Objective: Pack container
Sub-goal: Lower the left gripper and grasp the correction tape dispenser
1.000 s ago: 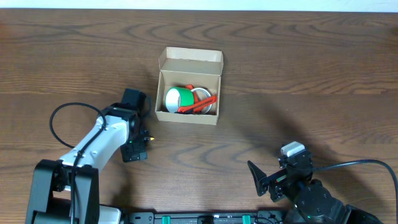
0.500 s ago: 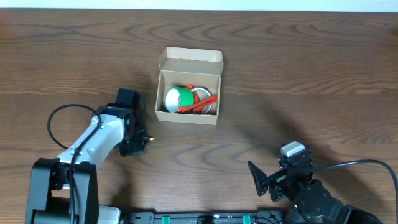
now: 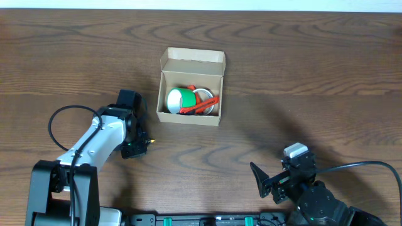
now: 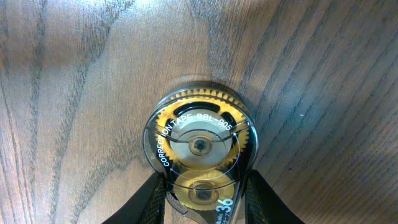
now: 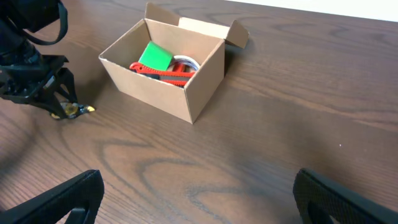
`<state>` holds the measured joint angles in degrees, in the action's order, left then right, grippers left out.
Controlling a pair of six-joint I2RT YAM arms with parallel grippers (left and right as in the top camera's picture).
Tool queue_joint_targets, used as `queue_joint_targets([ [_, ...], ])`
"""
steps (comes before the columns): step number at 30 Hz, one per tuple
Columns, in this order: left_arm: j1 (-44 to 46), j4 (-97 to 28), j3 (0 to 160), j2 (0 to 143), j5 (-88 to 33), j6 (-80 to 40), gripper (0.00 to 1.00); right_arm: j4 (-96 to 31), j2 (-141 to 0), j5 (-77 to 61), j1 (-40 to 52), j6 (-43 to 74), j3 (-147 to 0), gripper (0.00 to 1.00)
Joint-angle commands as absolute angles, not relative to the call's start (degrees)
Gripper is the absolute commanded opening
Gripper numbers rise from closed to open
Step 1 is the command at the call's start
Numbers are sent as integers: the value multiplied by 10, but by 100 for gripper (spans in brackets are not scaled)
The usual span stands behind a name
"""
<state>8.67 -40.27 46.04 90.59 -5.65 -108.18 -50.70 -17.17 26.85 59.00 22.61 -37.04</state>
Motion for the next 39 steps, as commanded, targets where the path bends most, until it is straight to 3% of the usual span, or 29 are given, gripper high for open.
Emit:
queue_joint_targets([
  [1,83,-407,456,912,-60,-1086,29,-506,-169,276,591,233,-369,99],
  [12,83,-407,456,883,-57,-1086,25,-506,-169,276,591,233,-369,99],
  [39,83,-436,510,854,-17,-1082,25,-506,-169,276,591,233,-369,99],
])
